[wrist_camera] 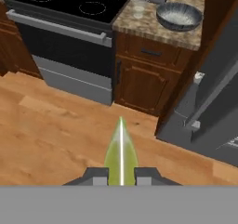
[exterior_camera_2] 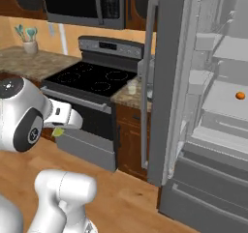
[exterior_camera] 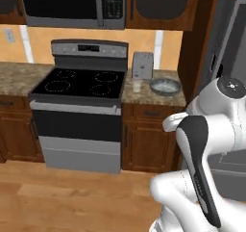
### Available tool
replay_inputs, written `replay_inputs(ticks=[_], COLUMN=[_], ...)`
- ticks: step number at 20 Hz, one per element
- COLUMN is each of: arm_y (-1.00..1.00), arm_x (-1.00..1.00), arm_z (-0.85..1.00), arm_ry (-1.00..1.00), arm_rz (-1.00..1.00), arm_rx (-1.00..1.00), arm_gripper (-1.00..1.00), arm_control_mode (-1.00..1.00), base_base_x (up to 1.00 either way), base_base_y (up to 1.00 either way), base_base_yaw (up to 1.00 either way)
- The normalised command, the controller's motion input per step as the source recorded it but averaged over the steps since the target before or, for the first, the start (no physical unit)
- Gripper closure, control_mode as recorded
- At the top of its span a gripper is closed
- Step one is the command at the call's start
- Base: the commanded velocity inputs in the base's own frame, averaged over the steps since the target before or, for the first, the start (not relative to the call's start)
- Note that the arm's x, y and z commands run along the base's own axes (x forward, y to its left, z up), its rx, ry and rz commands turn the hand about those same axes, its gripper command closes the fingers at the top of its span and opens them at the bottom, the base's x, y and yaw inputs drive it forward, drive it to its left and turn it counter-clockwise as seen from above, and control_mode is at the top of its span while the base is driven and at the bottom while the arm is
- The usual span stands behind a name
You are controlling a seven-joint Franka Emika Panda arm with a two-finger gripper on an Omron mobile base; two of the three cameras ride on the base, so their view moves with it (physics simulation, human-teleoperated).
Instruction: Grab a lemon wedge from the fridge and one ice cube from the ice bowl, and put them in the glass of lemonade.
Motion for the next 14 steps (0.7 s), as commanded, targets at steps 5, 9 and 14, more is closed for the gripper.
replay_inputs(ticks=[5, 9, 14], arm_y=[0.0, 0.0, 0.0], arm_x=[0.0, 0.0, 0.0], arm_z=[0.0, 0.0, 0.0], arm_ry=[0.0, 0.0, 0.0], arm_rz=[0.0, 0.0, 0.0], arm_rx=[0.0, 0.0, 0.0], arm_gripper=[1.0, 1.0, 1.0], arm_control_mode=[1.0, 1.0, 1.0], base_base_x=[1.0, 1.0, 0.81], base_base_y=[0.73, 0.33, -0.02], base_base_yaw=[-0.46, -0.51, -0.25])
